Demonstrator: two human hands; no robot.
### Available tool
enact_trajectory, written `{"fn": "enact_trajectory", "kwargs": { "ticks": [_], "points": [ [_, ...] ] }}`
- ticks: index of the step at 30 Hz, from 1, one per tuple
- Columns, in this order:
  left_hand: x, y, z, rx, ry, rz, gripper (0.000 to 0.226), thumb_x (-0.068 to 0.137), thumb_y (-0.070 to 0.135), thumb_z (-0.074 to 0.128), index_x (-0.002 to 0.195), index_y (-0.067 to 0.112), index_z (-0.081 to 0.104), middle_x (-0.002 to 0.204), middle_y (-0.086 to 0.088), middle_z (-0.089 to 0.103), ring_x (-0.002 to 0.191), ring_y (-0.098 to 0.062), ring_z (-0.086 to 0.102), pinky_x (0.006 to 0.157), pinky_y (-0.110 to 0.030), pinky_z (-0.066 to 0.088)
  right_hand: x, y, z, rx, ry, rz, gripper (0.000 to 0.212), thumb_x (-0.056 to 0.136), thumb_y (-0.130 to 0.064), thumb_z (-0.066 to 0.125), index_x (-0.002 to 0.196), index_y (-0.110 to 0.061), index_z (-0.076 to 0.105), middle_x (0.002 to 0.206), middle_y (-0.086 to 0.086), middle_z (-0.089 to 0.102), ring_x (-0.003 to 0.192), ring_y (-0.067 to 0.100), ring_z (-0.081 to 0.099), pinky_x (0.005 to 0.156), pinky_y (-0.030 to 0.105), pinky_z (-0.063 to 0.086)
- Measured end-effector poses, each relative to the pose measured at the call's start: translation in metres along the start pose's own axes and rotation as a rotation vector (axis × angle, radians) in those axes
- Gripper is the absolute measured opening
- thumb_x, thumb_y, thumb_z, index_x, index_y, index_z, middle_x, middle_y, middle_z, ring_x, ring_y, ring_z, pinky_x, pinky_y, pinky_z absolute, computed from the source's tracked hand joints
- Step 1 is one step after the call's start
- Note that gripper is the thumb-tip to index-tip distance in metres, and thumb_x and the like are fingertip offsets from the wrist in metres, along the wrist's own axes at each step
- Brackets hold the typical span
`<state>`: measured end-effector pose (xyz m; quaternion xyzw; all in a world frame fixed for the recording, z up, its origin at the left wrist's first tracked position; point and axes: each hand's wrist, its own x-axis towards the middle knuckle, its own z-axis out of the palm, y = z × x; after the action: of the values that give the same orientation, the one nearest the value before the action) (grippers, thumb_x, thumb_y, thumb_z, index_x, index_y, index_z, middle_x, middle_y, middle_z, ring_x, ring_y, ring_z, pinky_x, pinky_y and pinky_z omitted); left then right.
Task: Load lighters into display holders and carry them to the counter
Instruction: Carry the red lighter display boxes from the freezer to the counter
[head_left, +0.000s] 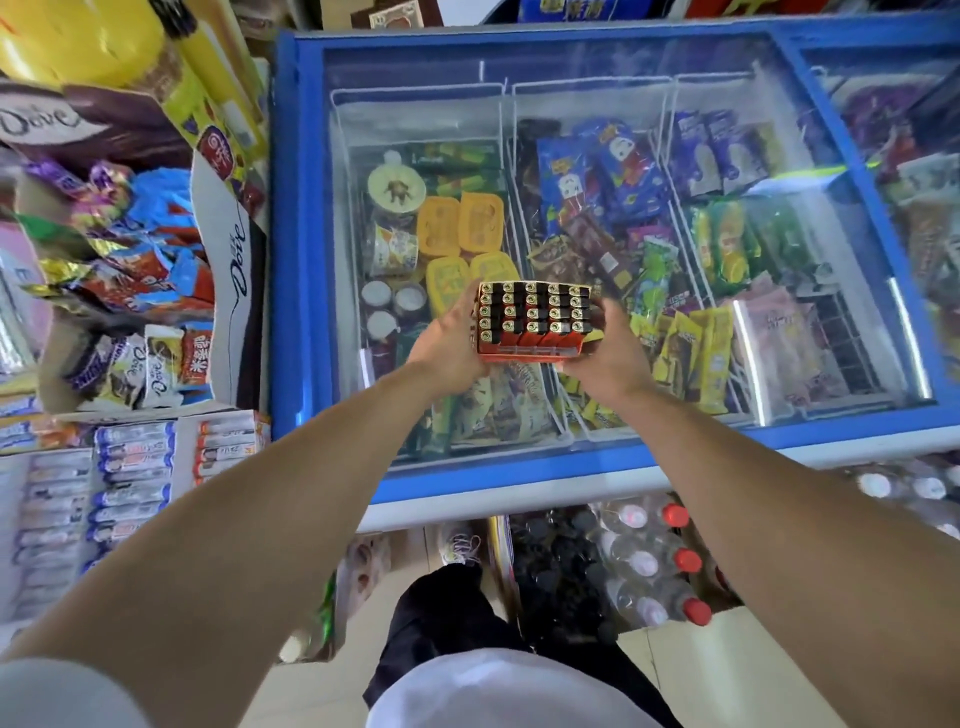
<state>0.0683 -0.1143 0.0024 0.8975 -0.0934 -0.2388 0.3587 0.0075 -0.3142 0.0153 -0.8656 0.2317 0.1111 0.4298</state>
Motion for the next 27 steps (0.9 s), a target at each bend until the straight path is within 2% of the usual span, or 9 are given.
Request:
{"fn": "enact_trajectory", "kwargs": {
  "ticks": [1,3,6,10,14,16,19,23,27],
  "points": [
    [-0.005,-0.003,0.002,0.015,0.034,0.0,0.101,0.075,0.005,0.083,0.154,0.023,0.023,0.116,0.004,0.061,0.077,-0.007,0.062,0.054,-0.017,0.049,0.0,-0.001,0.0,-0.024,-0.023,-0.001,0.102,0.076,-0.012,0.085,0.154,-0.028,0.022,0.137,-0.003,0.059,0.111,0.017,0.063,0.101,0.04,0.046],
    [-0.017,-0.01,0.009,0.002,0.085,-0.002,0.088,0.075,0.014,0.085,0.147,0.021,0.034,0.123,0.004,0.06,0.09,-0.009,0.062,0.072,-0.025,0.058,0.0,-0.001,-0.001,-0.114,-0.105,0.007,0.104,0.076,-0.011,0.084,0.156,-0.032,0.02,0.126,-0.004,0.063,0.103,0.016,0.064,0.094,0.037,0.048],
    [-0.038,-0.022,0.019,0.002,0.117,0.011,0.079,0.075,0.02,0.085,0.14,0.019,0.04,0.128,0.003,0.056,0.109,-0.012,0.053,0.098,-0.034,0.049,0.0,-0.002,-0.001,-0.238,-0.181,0.013,0.098,0.077,-0.008,0.083,0.153,-0.028,0.024,0.109,-0.008,0.06,0.093,0.015,0.064,0.084,0.036,0.051],
    [-0.063,-0.037,0.036,0.038,0.14,-0.001,0.076,0.074,0.026,0.086,0.135,0.019,0.041,0.127,0.003,0.054,0.12,-0.016,0.048,0.108,-0.033,0.038,-0.01,0.004,0.012,-0.332,-0.182,-0.095,0.077,0.076,-0.01,0.084,0.137,-0.02,0.038,0.111,-0.001,0.063,0.096,0.017,0.063,0.079,0.03,0.047],
    [-0.079,-0.043,0.039,0.067,0.155,0.04,0.06,0.078,0.022,0.082,0.126,0.013,0.047,0.12,-0.003,0.057,0.114,-0.021,0.051,0.101,-0.031,0.04,-0.029,0.017,0.016,-0.32,-0.205,-0.151,0.078,0.071,-0.01,0.088,0.132,-0.024,0.042,0.109,-0.002,0.062,0.087,0.007,0.059,0.065,0.016,0.039],
    [-0.09,-0.044,0.036,0.048,0.128,0.047,0.05,0.08,0.017,0.079,0.121,0.012,0.05,0.116,-0.005,0.058,0.107,-0.023,0.055,0.091,-0.035,0.047,-0.041,0.023,0.016,-0.323,-0.223,-0.173,0.083,0.068,-0.011,0.09,0.133,-0.027,0.042,0.113,-0.001,0.06,0.09,0.011,0.059,0.067,0.02,0.041],
    [-0.112,-0.048,0.038,0.035,0.115,0.027,0.049,0.078,0.01,0.077,0.119,0.014,0.051,0.114,-0.004,0.06,0.099,-0.025,0.061,0.078,-0.035,0.05,-0.062,0.029,0.02,-0.371,-0.246,-0.206,0.081,0.072,-0.016,0.088,0.136,-0.027,0.041,0.112,-0.003,0.06,0.089,0.013,0.059,0.066,0.025,0.039],
    [-0.129,-0.047,0.044,0.006,0.146,-0.009,0.059,0.073,0.011,0.08,0.123,0.018,0.049,0.115,-0.001,0.062,0.099,-0.023,0.063,0.081,-0.033,0.052,-0.076,0.033,0.034,-0.315,-0.202,-0.222,0.08,0.073,-0.012,0.085,0.138,-0.023,0.039,0.108,-0.001,0.064,0.096,0.02,0.063,0.073,0.03,0.044],
    [-0.153,-0.047,0.042,-0.016,0.171,-0.021,0.062,0.07,0.013,0.082,0.123,0.017,0.051,0.108,0.0,0.067,0.099,-0.024,0.065,0.083,-0.037,0.055,-0.09,0.027,0.029,-0.387,-0.197,-0.319,0.072,0.067,-0.015,0.089,0.127,-0.018,0.05,0.096,-0.007,0.058,0.089,0.015,0.058,0.06,0.019,0.035]
  ]
}}
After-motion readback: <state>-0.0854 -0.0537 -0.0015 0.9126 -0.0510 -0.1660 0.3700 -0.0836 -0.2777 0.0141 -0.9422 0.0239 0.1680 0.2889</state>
